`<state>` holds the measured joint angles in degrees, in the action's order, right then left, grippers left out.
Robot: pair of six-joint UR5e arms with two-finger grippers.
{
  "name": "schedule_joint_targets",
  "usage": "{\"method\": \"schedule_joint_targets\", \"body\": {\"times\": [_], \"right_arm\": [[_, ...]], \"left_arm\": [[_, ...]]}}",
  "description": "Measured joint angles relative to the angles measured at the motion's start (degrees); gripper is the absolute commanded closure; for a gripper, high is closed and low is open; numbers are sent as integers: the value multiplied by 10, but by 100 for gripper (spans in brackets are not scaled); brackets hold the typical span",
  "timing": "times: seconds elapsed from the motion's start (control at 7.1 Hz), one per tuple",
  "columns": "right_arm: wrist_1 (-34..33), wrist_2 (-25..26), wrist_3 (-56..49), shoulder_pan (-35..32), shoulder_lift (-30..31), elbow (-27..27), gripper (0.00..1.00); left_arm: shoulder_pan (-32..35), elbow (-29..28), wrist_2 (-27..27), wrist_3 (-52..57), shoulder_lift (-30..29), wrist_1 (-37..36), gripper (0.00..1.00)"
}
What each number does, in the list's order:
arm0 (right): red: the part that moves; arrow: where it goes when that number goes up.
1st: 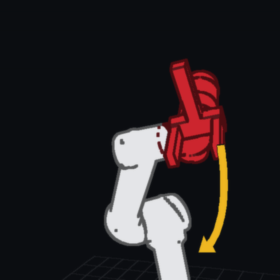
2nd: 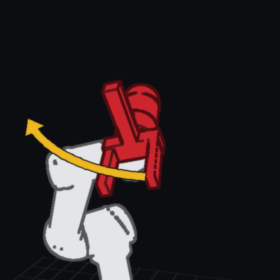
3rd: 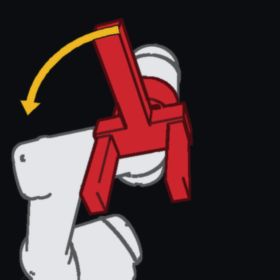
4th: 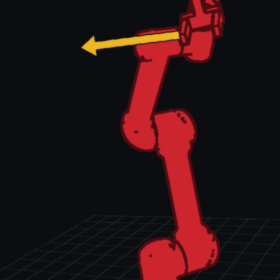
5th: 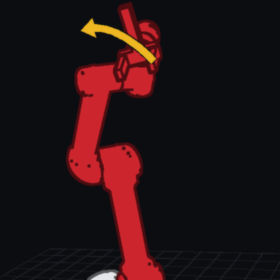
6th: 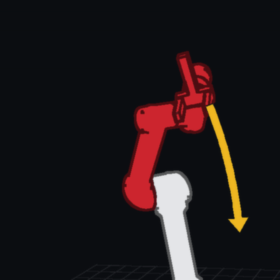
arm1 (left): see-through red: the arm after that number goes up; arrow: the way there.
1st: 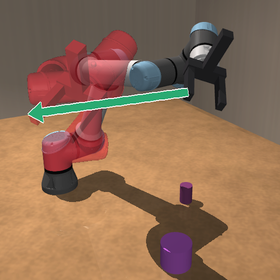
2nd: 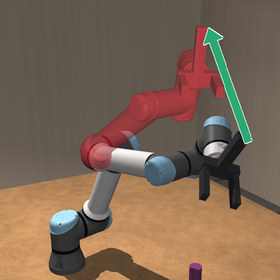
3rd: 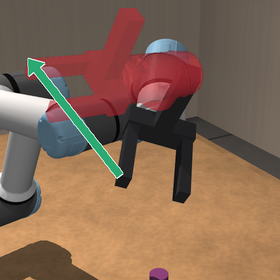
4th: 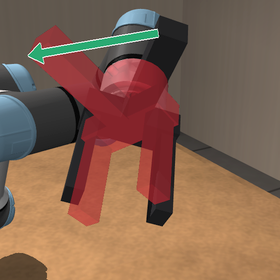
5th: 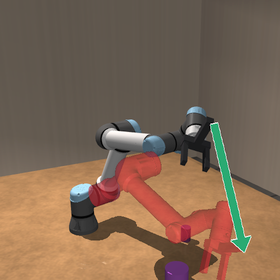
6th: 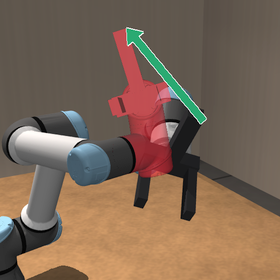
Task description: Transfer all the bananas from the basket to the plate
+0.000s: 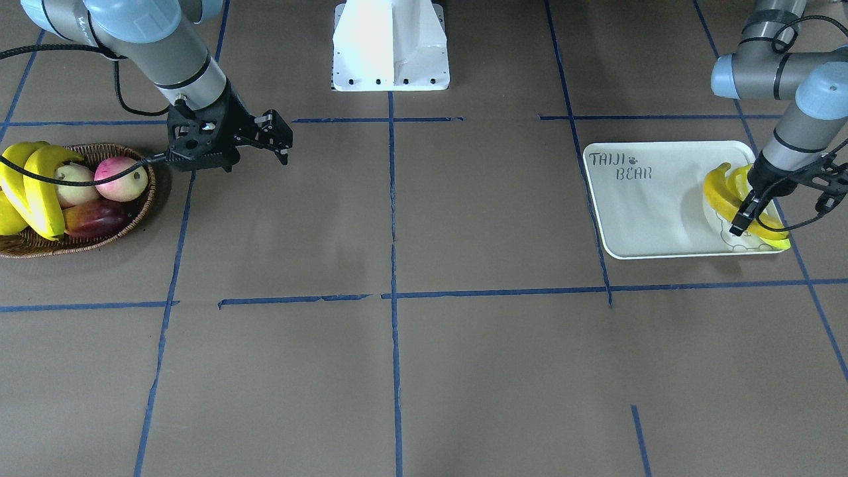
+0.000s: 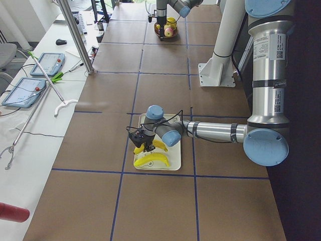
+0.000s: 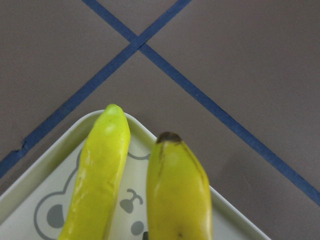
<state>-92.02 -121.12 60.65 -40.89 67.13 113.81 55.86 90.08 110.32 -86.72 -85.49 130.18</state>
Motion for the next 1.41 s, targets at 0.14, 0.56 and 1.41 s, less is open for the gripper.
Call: {"method": "schedule_joint_targets", "body": {"times": [0.14, 0.56, 1.41], "right_arm": [[0, 0, 0, 0, 0, 0, 0], [-1, 0, -12, -5, 12, 5, 0], [114, 0, -289, -84, 311, 87, 0]], "left_arm": [[10, 4, 13, 22, 1, -1, 0], [84, 38, 118, 68, 0, -11, 0], [23, 159, 160, 67, -17, -75, 0]]}}
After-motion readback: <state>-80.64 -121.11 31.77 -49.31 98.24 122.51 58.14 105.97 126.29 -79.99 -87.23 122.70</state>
